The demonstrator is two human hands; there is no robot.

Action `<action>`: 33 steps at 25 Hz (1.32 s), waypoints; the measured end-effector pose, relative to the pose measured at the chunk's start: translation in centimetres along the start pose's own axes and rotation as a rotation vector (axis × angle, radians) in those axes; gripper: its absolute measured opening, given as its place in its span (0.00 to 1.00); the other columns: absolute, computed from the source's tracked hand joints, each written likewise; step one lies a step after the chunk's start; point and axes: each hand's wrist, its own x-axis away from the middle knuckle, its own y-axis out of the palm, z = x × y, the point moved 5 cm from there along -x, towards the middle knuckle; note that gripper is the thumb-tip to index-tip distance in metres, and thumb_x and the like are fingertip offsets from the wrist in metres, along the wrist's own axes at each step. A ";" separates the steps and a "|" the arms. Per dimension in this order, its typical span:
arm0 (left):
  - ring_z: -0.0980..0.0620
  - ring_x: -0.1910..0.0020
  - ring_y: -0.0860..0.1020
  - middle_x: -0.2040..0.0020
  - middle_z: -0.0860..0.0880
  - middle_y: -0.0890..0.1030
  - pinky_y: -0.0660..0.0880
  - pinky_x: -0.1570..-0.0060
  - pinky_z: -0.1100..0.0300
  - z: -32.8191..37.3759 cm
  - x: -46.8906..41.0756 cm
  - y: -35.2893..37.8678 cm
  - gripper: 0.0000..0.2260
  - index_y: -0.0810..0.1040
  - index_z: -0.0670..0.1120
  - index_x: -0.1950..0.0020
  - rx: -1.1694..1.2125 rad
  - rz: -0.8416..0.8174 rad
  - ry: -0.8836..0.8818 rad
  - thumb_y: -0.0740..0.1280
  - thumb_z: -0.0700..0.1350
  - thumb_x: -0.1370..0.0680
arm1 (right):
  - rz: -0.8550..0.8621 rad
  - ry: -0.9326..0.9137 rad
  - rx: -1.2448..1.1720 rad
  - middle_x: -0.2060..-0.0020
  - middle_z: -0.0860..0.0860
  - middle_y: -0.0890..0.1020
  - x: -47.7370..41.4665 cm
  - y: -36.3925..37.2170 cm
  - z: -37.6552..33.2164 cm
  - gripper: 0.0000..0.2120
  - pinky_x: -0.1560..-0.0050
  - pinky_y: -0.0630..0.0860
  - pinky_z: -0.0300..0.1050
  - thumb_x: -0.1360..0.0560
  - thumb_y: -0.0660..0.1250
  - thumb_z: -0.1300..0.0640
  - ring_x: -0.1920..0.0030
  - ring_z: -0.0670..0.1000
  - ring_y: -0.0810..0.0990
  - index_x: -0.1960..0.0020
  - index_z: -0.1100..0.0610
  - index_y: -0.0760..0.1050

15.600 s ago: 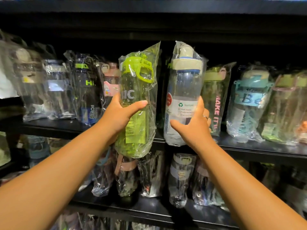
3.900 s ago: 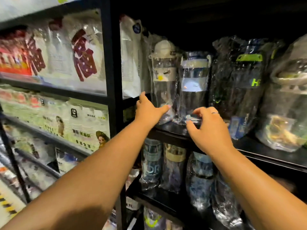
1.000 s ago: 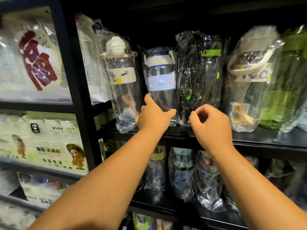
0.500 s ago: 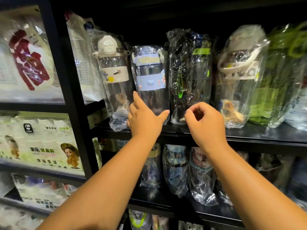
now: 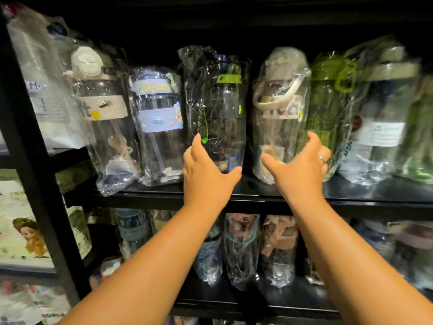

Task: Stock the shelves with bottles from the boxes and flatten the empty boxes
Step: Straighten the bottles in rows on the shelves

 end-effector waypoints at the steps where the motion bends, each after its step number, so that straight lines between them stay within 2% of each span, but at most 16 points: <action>1: 0.42 0.25 0.62 0.23 0.44 0.58 0.63 0.29 0.47 0.1 -0.3 0.2 0.48 0.48 0.50 0.20 -0.004 0.006 -0.025 0.76 0.55 0.29 | -0.038 0.009 0.007 0.28 0.57 0.58 -0.5 0.3 0.1 0.49 0.33 0.68 0.57 0.32 0.76 0.43 0.29 0.62 0.63 0.22 0.55 0.51; 4: 0.40 0.26 0.63 0.24 0.44 0.60 0.65 0.30 0.44 0.4 -1.2 0.9 0.49 0.47 0.50 0.20 -0.018 0.004 -0.100 0.76 0.56 0.30 | -0.106 0.024 -0.002 0.28 0.59 0.61 -1.8 1.1 0.5 0.50 0.36 0.69 0.54 0.32 0.77 0.44 0.30 0.61 0.67 0.22 0.56 0.51; 10: 0.40 0.29 0.67 0.26 0.42 0.64 0.61 0.31 0.44 0.6 -2.3 2.3 0.51 0.45 0.51 0.21 -0.101 0.016 -0.141 0.76 0.60 0.31 | -0.083 -0.025 0.015 0.34 0.56 0.68 -2.7 1.9 0.6 0.41 0.45 0.69 0.49 0.32 0.77 0.46 0.36 0.60 0.71 0.28 0.53 0.60; 13: 0.39 0.32 0.69 0.28 0.41 0.65 0.66 0.33 0.43 0.7 -2.8 2.6 0.51 0.45 0.51 0.21 -0.102 0.007 -0.162 0.76 0.60 0.31 | -0.074 -0.027 0.031 0.36 0.55 0.68 -2.7 1.9 0.7 0.38 0.47 0.67 0.48 0.34 0.77 0.45 0.37 0.60 0.71 0.31 0.54 0.63; 16: 0.38 0.36 0.72 0.31 0.40 0.67 0.71 0.37 0.42 0.7 -3.1 2.7 0.50 0.44 0.52 0.21 -0.092 0.000 -0.163 0.76 0.58 0.30 | -0.063 -0.035 0.027 0.39 0.54 0.69 -2.5 1.8 0.9 0.36 0.45 0.71 0.50 0.35 0.77 0.43 0.40 0.60 0.72 0.35 0.54 0.64; 20: 0.37 0.37 0.73 0.33 0.40 0.70 0.72 0.39 0.41 0.7 -2.9 2.4 0.49 0.45 0.53 0.21 -0.112 0.000 -0.132 0.75 0.57 0.30 | -0.050 -0.046 0.031 0.41 0.53 0.69 -2.0 1.5 0.9 0.38 0.46 0.75 0.53 0.37 0.76 0.42 0.42 0.60 0.74 0.34 0.53 0.64; 27: 0.38 0.32 0.70 0.29 0.42 0.68 0.69 0.35 0.41 0.2 -1.7 1.3 0.48 0.45 0.54 0.20 -0.119 0.016 -0.068 0.73 0.59 0.29 | -0.060 -0.094 0.064 0.44 0.50 0.67 -1.4 1.1 0.7 0.38 0.45 0.76 0.55 0.36 0.74 0.40 0.42 0.59 0.74 0.33 0.53 0.63; 33: 0.39 0.30 0.67 0.27 0.41 0.66 0.66 0.33 0.45 0.3 -1.3 1.6 0.48 0.46 0.50 0.19 -0.096 0.056 -0.035 0.73 0.59 0.28 | -0.093 -0.085 0.046 0.37 0.52 0.69 -1.0 1.1 0.6 0.42 0.40 0.75 0.56 0.36 0.76 0.38 0.37 0.57 0.73 0.30 0.52 0.63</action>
